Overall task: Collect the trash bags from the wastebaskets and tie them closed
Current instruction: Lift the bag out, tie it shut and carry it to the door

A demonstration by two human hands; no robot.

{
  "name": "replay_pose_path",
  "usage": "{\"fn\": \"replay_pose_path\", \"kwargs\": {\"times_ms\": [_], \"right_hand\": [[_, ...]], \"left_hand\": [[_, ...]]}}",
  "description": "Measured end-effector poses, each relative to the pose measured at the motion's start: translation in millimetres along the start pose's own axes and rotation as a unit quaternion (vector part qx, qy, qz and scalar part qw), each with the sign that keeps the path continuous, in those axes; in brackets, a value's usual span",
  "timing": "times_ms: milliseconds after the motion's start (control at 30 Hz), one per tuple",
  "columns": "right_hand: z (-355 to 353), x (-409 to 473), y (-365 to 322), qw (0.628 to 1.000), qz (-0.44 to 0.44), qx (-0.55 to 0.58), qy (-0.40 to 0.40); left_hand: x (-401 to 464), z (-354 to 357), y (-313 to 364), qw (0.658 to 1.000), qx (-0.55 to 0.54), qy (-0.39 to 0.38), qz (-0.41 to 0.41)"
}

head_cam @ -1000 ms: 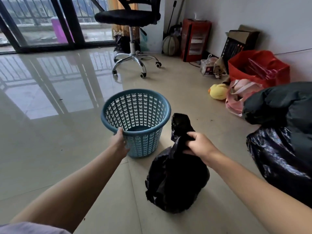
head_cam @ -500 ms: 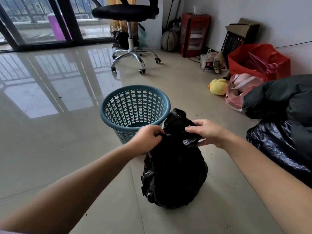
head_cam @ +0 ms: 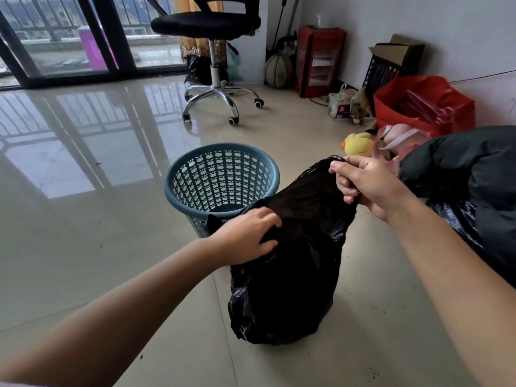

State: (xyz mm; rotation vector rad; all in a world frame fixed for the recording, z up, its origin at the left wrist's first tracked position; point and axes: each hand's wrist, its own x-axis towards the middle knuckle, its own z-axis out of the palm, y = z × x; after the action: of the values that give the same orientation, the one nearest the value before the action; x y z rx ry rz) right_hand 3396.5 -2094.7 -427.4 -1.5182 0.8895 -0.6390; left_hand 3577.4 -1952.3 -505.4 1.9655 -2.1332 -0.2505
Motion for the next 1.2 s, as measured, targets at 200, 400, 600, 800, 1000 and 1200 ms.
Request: {"fn": "replay_pose_path", "kwargs": {"times_ms": [200,400,600,800,1000,1200], "right_hand": [[-11,-1,-1,0.999,-0.033,-0.034,-0.017],[-16,2,6,0.999,-0.033,0.000,-0.003],[-11,7,11,1.000,-0.028,-0.009,0.000],[-9,8,9,0.988,-0.087,0.042,0.121],[-6,5,5,0.969,-0.102,0.222,0.042],[17,-13,6,0.975,-0.056,0.108,-0.184]], "left_hand": [[-7,40,-3,0.956,0.187,-0.185,-0.132],[-5,39,-1,0.932,0.190,-0.210,-0.228],[-9,38,-11,0.927,0.297,-0.231,-0.001],[-9,11,-2,0.970,0.194,-0.137,0.060],[0,-40,1,0.979,0.189,-0.075,-0.029],[4,-82,16,0.989,0.034,0.116,-0.081]]}}
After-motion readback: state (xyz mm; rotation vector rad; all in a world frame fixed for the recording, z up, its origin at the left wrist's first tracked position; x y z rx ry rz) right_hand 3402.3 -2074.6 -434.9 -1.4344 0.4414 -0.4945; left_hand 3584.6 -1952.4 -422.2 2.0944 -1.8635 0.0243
